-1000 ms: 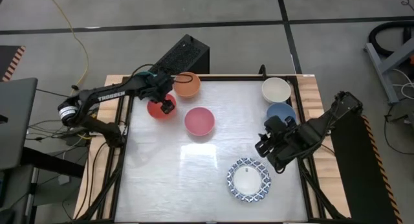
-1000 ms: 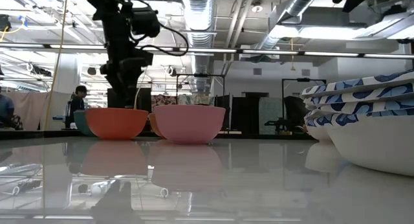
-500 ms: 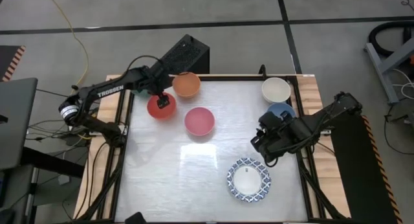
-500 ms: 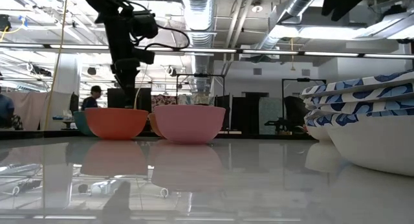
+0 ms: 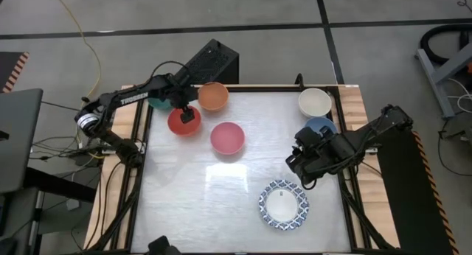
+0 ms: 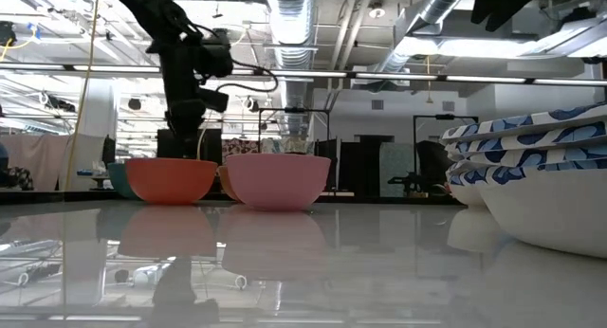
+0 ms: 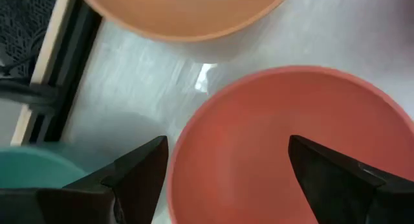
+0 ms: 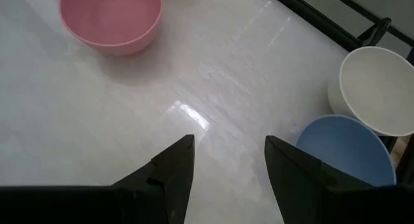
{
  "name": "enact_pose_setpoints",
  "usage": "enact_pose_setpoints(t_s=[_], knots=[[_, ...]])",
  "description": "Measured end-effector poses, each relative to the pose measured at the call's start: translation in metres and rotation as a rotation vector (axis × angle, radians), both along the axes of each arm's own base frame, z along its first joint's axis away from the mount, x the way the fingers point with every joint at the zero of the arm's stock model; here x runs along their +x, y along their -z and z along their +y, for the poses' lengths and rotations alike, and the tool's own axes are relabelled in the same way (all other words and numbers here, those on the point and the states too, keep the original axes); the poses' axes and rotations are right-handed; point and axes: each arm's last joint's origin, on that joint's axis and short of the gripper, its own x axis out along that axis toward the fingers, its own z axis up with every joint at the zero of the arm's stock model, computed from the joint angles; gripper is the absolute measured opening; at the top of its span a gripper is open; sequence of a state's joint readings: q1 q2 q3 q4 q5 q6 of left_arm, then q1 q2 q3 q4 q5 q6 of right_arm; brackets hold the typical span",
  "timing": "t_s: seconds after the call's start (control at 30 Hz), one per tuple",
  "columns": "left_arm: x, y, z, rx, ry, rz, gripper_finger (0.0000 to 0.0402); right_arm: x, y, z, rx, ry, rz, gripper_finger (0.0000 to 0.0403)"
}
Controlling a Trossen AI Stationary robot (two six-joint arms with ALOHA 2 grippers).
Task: Nest bowls inside each other
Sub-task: Stack the red bowl on top of the white bowl
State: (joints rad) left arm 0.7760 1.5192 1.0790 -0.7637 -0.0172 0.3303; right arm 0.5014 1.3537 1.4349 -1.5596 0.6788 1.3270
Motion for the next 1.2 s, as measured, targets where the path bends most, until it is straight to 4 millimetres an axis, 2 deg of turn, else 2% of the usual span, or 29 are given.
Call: enact_pose_setpoints(t_s=[0.2, 0.33, 0.5, 0.87, 1.2], knots=[[0.006, 0.023, 0.004, -0.036, -0.003, 0.115, 0.0303, 0.000, 0.000, 0.001, 0.012, -0.002, 0.001, 0.0207], [0.008, 0.032, 0.002, -0.080, -0.006, 0.151, 0.0271, 0.000, 0.000, 0.001, 0.013, -0.002, 0.003, 0.0207], [0.010, 0.033, 0.001, -0.090, -0.028, 0.147, 0.0201, 0.000, 0.000, 0.000, 0.009, -0.002, 0.006, 0.0207], [0.012, 0.034, -0.004, -0.121, -0.086, 0.135, 0.0016, 0.000, 0.000, 0.000, -0.002, -0.001, 0.003, 0.0207], [0.010, 0.026, -0.006, -0.123, -0.166, 0.101, 0.0002, 0.000, 0.000, 0.000, -0.004, -0.001, 0.003, 0.0207]])
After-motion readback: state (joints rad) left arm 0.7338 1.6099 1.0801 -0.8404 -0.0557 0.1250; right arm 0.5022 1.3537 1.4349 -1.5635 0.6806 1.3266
